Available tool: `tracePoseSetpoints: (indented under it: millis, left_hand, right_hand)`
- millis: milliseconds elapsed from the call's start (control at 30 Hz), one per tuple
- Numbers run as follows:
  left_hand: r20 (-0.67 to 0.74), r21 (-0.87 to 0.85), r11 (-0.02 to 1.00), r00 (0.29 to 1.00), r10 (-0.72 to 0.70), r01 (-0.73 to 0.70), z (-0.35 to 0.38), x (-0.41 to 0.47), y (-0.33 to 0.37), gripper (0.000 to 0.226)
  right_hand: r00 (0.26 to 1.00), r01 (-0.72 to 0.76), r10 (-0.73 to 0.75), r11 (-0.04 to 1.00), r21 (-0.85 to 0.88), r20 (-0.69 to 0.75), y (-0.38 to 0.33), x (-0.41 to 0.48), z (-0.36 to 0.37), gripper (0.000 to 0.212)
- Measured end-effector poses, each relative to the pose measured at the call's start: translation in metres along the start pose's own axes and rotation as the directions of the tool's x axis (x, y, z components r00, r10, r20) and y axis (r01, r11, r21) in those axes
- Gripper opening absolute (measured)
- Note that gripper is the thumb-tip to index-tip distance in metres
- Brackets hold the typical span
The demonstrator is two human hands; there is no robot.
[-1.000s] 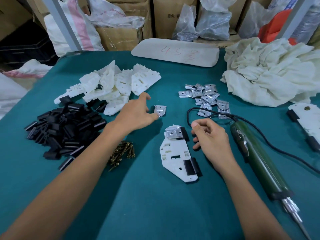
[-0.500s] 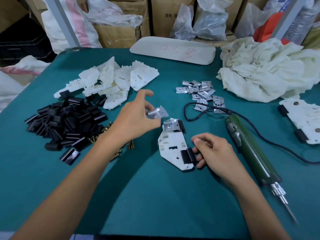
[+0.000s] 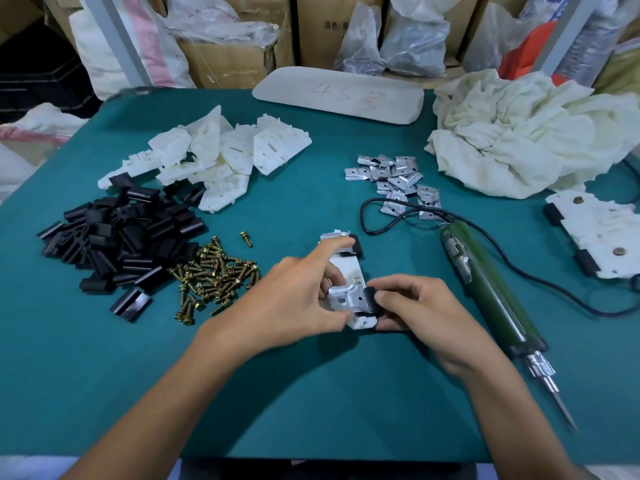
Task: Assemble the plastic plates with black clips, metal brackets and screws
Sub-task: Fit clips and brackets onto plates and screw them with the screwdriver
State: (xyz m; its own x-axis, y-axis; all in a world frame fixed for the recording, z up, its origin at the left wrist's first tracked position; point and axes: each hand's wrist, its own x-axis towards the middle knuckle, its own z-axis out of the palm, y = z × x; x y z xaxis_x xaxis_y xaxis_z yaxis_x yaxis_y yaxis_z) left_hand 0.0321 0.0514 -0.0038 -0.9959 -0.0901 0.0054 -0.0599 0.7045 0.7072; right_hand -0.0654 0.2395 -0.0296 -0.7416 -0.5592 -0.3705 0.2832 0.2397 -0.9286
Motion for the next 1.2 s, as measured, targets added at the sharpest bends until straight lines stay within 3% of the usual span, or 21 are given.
tracePoseSetpoints:
  millis: [433,567,700,800,967,1200]
  left_hand:
    - [-0.055,-0.081,0.997,0.998,-0.015,0.011,0.006,-0.008,-0.004,0.076]
    - [-0.078,-0.107,0.994,0.997,-0.009,0.001,0.01,-0.007,-0.008,0.074]
    - [-0.25,-0.07,0.997,0.968,-0.012,-0.006,0.012,-0.004,-0.019,0.065]
    - [-0.34,-0.189,0.982,0.937,-0.081,0.016,0.009,0.002,-0.024,0.057]
    - [-0.254,-0.547,0.83,0.966,-0.046,-0.105,0.002,0.012,-0.021,0.053]
    - [-0.308,-0.648,0.751,0.945,-0.108,-0.126,0.01,0.016,-0.027,0.055]
  right_hand:
    - [0.999,-0.041,0.039,0.997,0.06,0.037,-0.002,0.001,0.002,0.012]
    - [0.999,-0.047,0.043,0.987,0.151,0.03,-0.003,0.001,0.008,0.013]
    - [0.997,0.072,-0.069,0.972,0.225,-0.022,-0.011,0.008,0.013,0.017]
    - [0.982,0.181,-0.186,0.931,0.318,-0.017,-0.022,0.017,0.013,0.021]
    - [0.972,0.206,-0.233,0.883,0.422,0.013,-0.021,0.027,0.017,0.029]
    - [0.975,0.157,-0.209,0.889,0.429,0.077,-0.017,0.031,0.013,0.028]
